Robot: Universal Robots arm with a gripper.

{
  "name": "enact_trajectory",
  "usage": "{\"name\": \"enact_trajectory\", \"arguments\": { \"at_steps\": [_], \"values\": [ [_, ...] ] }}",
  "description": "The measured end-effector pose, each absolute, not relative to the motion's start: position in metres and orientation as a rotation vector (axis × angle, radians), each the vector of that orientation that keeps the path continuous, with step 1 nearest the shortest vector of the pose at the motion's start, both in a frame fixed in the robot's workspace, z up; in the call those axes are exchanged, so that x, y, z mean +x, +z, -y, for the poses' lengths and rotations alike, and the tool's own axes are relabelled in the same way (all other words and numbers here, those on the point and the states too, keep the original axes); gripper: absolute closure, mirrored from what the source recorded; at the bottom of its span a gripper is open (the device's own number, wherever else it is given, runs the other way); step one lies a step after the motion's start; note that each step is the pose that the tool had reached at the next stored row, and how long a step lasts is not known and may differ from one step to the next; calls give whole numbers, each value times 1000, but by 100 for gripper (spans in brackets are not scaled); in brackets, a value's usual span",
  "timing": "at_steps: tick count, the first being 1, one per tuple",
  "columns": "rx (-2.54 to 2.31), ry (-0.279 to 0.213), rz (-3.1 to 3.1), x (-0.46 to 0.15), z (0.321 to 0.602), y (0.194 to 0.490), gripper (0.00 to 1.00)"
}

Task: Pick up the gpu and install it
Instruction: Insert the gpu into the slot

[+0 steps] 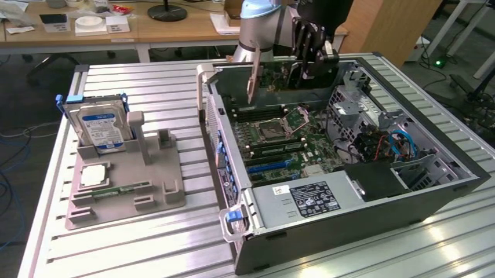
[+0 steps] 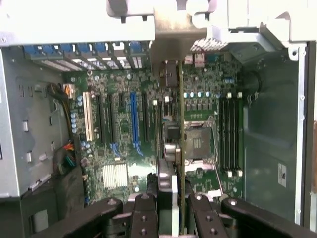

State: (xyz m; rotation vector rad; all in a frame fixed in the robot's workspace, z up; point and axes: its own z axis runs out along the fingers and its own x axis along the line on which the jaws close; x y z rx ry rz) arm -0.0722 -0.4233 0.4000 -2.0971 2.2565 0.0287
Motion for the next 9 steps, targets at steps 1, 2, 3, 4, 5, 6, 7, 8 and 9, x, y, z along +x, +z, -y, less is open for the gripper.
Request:
{"name": "enact_trajectory", "arguments": {
  "at_steps": [1,2,3,4,5,6,7,8,9],
  "values": [
    [-2097,29,-2256,-72,423,400,72],
    [-2097,30,-2256,-71,423,399,72],
    [-2097,30,-2256,-71,424,399,72],
    [-2097,30,-2256,-71,424,399,72],
    [-2098,30,-2254,-71,424,399,72],
    [-2102,30,-2251,-71,424,399,72],
    [-2105,31,-2249,-71,424,399,72],
    [-2109,33,-2246,-71,424,398,72],
    [-2114,34,-2243,-71,424,397,72]
  ]
}}
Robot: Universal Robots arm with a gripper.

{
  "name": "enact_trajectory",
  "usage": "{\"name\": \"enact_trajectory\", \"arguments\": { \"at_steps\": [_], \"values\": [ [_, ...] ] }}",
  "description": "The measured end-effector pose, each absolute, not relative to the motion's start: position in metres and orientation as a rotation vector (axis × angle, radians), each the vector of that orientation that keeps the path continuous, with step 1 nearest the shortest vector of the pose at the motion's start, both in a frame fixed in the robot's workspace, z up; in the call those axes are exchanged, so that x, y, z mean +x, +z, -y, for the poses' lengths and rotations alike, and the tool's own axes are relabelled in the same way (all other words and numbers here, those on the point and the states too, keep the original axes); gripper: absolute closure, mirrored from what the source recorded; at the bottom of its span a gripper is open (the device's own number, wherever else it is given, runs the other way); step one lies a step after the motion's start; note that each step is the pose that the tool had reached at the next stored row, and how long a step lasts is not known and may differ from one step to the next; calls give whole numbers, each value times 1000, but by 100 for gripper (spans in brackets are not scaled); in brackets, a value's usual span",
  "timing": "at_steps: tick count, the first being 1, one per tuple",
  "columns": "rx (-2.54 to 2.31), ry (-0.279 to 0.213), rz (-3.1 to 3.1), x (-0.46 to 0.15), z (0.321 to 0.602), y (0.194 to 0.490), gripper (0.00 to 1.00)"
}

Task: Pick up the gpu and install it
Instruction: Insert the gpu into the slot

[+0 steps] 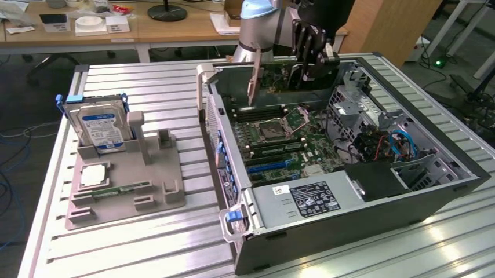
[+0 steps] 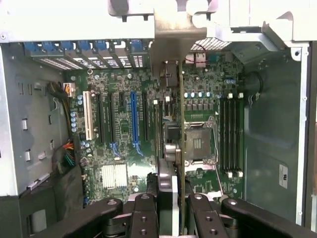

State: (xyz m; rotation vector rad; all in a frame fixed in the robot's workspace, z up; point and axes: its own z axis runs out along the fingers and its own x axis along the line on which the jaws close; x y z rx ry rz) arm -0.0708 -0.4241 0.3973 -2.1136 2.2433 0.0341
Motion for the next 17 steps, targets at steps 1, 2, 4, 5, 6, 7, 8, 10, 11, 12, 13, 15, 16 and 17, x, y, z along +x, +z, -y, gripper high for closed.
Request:
{"name": "enact_trajectory", "arguments": {
  "at_steps": [1,2,4,5,6,7,8,10,11,12,13,15,16,17],
  "values": [
    [-2117,35,-2241,-71,424,396,72],
    [-2118,35,-2240,-71,424,396,72],
    [-2119,35,-2241,-71,424,395,72],
    [-2119,35,-2240,-71,424,395,72],
    [-2119,35,-2241,-71,424,395,72],
    [-2119,35,-2240,-71,424,395,72],
    [-2120,35,-2241,-71,424,394,72],
    [-2120,37,-2242,-73,424,393,72],
    [-2121,38,-2242,-73,424,393,72],
    [-2121,39,-2243,-73,424,393,72],
    [-2121,39,-2243,-74,424,392,72],
    [-2122,40,-2243,-74,424,391,72],
    [-2122,41,-2244,-74,425,391,72],
    [-2122,41,-2243,-74,425,391,72]
  ]
}}
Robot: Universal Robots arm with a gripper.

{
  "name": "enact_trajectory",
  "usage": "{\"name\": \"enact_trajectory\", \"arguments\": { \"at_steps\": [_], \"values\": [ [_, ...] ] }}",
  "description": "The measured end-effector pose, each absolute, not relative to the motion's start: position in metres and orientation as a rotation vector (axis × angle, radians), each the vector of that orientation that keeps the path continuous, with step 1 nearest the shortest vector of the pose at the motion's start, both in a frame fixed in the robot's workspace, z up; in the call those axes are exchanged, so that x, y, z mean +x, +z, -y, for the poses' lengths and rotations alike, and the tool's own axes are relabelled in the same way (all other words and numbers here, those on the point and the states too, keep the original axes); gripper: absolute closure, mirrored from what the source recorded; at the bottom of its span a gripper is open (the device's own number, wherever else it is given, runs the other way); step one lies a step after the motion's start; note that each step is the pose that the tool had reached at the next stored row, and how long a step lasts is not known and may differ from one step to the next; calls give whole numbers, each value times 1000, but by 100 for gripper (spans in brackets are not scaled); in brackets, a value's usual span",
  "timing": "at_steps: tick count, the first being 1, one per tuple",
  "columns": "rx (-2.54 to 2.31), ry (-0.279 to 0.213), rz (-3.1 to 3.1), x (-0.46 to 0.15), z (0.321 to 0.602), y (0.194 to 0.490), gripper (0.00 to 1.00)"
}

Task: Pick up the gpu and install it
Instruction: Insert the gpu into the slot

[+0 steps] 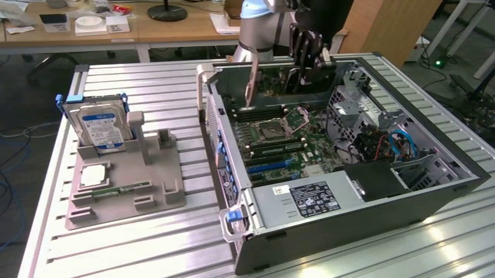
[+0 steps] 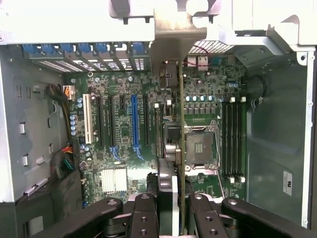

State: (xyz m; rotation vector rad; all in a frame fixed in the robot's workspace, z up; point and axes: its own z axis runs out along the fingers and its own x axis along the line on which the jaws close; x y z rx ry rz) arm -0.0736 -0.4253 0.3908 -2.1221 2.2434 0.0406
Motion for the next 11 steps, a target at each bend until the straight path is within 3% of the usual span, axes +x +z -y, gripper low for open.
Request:
{"name": "enact_trajectory", "arguments": {
  "at_steps": [11],
  "values": [
    [-2122,41,-2244,-74,434,390,72]
  ]
}}
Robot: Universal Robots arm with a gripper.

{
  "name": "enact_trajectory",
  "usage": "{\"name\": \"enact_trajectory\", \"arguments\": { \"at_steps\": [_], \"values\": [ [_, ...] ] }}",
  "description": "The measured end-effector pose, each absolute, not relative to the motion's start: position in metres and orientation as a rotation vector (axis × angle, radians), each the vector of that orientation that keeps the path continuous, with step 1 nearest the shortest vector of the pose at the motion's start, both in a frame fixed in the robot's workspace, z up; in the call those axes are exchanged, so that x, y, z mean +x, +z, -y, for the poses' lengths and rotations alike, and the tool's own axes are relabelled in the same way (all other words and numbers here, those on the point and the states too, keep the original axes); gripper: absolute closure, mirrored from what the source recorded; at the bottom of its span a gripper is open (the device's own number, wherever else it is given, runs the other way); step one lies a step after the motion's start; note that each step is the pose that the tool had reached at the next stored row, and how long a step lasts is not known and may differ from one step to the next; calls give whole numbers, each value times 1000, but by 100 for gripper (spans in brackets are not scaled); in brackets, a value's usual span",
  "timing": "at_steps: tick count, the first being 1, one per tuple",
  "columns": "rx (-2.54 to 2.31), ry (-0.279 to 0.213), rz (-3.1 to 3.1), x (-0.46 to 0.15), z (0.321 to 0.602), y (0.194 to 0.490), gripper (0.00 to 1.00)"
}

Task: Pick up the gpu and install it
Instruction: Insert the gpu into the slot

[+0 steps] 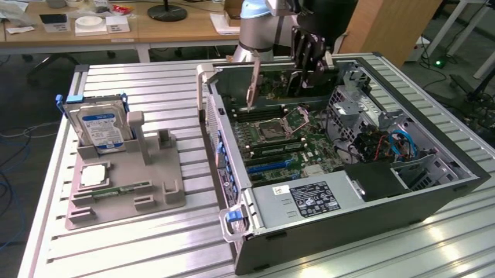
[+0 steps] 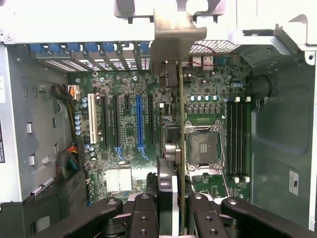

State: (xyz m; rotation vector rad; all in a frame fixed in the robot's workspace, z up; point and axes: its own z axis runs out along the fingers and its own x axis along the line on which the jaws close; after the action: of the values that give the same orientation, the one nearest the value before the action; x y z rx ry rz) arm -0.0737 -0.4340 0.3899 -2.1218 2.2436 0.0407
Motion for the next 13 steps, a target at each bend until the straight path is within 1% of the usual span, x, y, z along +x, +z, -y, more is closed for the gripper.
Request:
{"name": "enact_trajectory", "arguments": {
  "at_steps": [13],
  "values": [
    [-2119,41,-2247,-74,435,377,72]
  ]
}}
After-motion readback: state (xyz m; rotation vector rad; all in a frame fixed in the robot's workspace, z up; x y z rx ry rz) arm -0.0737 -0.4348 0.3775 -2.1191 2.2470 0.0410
